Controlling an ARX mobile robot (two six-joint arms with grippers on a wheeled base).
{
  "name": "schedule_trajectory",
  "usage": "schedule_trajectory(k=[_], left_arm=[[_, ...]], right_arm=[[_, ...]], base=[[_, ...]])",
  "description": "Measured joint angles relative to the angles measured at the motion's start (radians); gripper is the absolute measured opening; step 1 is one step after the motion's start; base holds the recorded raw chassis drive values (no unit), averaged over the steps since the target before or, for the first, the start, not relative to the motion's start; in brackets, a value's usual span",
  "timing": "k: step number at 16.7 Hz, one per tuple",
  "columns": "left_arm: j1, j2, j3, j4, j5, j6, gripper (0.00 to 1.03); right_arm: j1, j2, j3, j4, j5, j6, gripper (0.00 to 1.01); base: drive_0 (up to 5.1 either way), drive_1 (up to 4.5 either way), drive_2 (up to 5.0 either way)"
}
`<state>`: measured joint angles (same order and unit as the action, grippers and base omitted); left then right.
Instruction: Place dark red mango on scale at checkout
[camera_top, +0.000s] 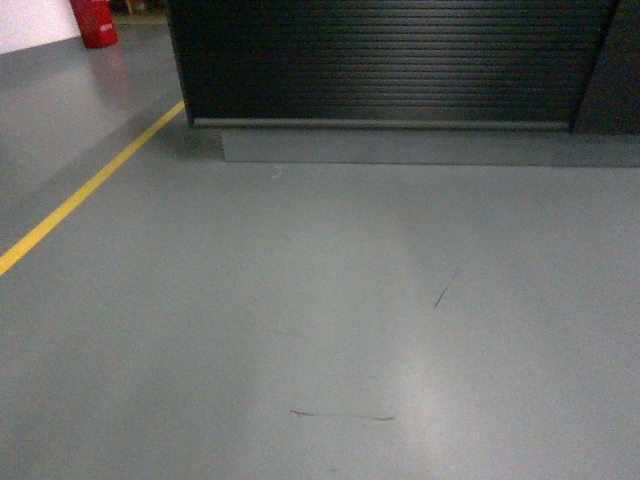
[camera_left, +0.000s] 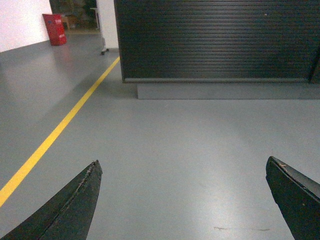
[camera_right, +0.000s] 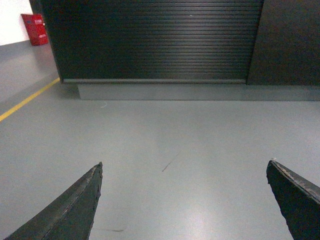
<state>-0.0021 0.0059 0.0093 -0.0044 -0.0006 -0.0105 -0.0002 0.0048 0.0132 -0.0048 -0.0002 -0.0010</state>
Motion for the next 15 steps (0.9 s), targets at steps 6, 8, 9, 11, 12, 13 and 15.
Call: schedule_trajectory(k=[6,8,9,11,12,13,15], left_arm=[[0.0,0.0,0.0,0.001,-0.001,0.0,0.98],[0.0,0.0,0.0,0.002,0.001,0.0,0.98],[0.0,0.0,0.0,0.002,-0.003,0.0,0.98],[0.0,0.0,0.0,0.005,-0.002,0.0,0.98],[0.0,0.0,0.0,-0.003,0.002,0.0,0.98],[0.0,0.0,0.0,0.005,0.001,0.0,0.98],[0.0,0.0,0.0,0.0,0.0,0.0,0.98]], right_arm=[[0.0,0.0,0.0,0.002,0.0,0.0,0.98],[0.0,0.0,0.0,0.0,0.0,0.0,0.98],[0.0,0.0,0.0,0.006,0.0,0.0,0.98],[0.0,0.0,0.0,0.005,0.0,0.0,0.98],[0.0,0.0,0.0,0.0,0.001,0.0,0.98],[0.0,0.0,0.0,-0.001,0.001,0.0,0.98],[0.0,0.0,0.0,0.001,0.002,0.0,0.98]], base=[[0.0,4.3,-4.3],[0.0,4.31,-4.3],[0.0,4.31,-4.3],[0.0,4.31,-4.3],[0.0,4.32,-4.3],[0.0,4.28,-4.3],[0.0,4.29,-4.3]])
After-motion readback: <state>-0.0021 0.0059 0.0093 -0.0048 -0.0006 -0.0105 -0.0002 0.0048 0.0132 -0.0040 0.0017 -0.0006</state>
